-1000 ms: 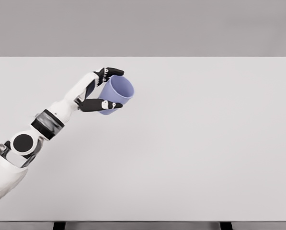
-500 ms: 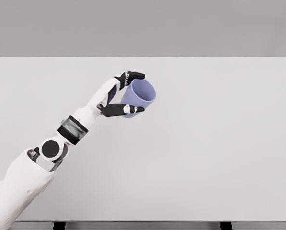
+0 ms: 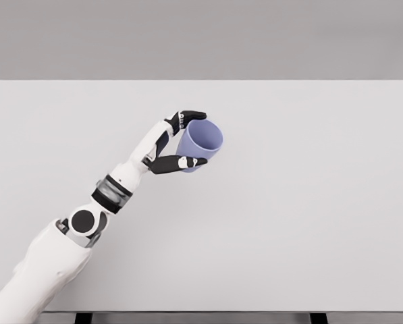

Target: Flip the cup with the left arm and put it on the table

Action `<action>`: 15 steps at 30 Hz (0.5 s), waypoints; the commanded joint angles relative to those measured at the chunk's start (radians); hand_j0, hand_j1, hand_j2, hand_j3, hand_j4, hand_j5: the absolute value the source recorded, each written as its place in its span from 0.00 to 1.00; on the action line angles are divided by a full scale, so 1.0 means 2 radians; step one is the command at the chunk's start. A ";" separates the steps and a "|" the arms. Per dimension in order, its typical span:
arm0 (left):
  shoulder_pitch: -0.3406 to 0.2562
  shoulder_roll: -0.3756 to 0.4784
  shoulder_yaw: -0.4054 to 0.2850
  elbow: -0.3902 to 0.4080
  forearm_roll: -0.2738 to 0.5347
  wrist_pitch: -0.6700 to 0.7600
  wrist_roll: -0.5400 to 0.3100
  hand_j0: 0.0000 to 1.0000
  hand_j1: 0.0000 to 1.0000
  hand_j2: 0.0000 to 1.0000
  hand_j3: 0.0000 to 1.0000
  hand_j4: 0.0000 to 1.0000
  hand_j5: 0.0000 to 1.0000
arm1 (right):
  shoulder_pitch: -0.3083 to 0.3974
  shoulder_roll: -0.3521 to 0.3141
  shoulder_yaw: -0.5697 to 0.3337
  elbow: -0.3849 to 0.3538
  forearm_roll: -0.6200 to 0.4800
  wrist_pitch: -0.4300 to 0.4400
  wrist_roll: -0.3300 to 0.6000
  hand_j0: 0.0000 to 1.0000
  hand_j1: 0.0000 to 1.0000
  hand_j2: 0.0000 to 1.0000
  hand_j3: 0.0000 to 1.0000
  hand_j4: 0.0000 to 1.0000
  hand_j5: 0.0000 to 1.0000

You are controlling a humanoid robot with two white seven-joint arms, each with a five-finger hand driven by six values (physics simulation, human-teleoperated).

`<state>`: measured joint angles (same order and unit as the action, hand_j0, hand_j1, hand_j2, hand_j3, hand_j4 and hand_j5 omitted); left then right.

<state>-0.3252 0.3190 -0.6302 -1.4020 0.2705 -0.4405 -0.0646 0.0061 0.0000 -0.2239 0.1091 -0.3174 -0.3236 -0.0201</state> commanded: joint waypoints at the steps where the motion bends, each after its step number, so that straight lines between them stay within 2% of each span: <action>1: 0.000 -0.003 0.000 0.006 0.001 -0.015 0.000 0.75 0.75 0.75 0.75 0.75 0.75 | 0.000 0.000 0.000 0.000 0.000 0.000 0.000 1.00 1.00 1.00 1.00 1.00 1.00; 15: 0.007 -0.016 0.000 0.031 0.001 -0.027 0.000 0.78 0.78 0.78 0.78 0.78 0.78 | 0.000 0.000 0.000 0.000 0.000 0.000 0.000 1.00 1.00 1.00 1.00 1.00 1.00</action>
<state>-0.3114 0.2903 -0.6306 -1.3463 0.2703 -0.4948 -0.0645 0.0061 0.0000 -0.2239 0.1091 -0.3172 -0.3236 -0.0201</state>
